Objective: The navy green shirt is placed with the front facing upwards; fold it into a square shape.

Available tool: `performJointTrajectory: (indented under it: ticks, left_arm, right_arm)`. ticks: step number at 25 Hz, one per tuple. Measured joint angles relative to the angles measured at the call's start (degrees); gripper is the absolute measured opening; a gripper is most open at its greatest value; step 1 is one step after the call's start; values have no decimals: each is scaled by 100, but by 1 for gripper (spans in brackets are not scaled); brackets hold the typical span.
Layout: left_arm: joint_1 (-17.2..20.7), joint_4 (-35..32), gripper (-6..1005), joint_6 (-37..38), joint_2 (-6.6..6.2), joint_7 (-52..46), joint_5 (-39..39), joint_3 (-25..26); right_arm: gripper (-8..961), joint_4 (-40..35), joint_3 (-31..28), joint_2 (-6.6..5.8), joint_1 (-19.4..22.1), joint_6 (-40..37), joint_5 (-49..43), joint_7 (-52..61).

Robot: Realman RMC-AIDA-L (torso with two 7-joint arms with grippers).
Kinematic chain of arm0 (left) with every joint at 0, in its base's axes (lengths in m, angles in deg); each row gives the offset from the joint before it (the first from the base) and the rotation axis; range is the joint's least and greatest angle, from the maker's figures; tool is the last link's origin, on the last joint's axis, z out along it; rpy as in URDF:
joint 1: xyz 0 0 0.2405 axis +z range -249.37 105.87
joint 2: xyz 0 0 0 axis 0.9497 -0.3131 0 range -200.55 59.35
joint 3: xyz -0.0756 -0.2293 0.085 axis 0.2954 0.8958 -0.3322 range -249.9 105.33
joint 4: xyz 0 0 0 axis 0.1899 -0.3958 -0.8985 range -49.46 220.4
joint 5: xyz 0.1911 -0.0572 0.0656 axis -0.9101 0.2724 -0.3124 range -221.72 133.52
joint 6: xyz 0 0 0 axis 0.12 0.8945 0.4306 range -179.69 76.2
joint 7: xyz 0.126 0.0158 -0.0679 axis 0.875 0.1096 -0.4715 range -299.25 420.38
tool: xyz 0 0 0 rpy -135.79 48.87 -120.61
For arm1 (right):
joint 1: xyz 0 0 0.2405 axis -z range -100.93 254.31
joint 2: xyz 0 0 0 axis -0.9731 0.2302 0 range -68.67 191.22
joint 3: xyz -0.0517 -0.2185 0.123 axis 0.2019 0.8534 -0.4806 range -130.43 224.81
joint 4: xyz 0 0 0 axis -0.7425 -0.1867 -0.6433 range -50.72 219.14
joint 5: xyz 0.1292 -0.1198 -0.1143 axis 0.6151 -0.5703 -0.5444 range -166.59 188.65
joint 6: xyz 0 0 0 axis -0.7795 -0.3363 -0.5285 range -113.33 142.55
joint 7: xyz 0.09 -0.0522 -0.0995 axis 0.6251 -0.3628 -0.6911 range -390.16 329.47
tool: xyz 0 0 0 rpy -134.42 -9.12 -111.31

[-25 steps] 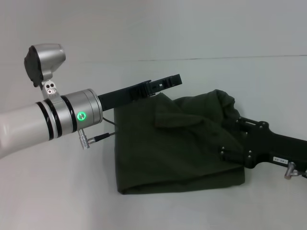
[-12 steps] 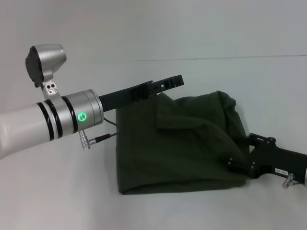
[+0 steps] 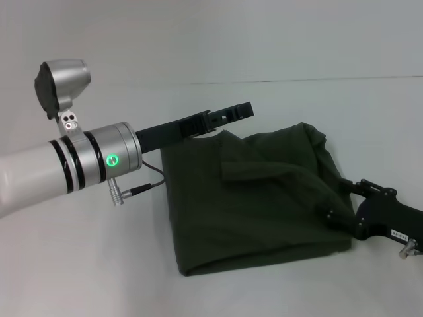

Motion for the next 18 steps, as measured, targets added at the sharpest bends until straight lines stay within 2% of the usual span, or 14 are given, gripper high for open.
performJointTrajectory:
  ticks: [7,18]
  left_arm:
    - [21,0,909,60,-1,110,0,121]
    - [113,0,909,268,5,336,0,292]
  right_arm:
    - [742,43,56,13,-350,-185,86,-60]
    - [739,351,278,21,-1252,341,60,-129]
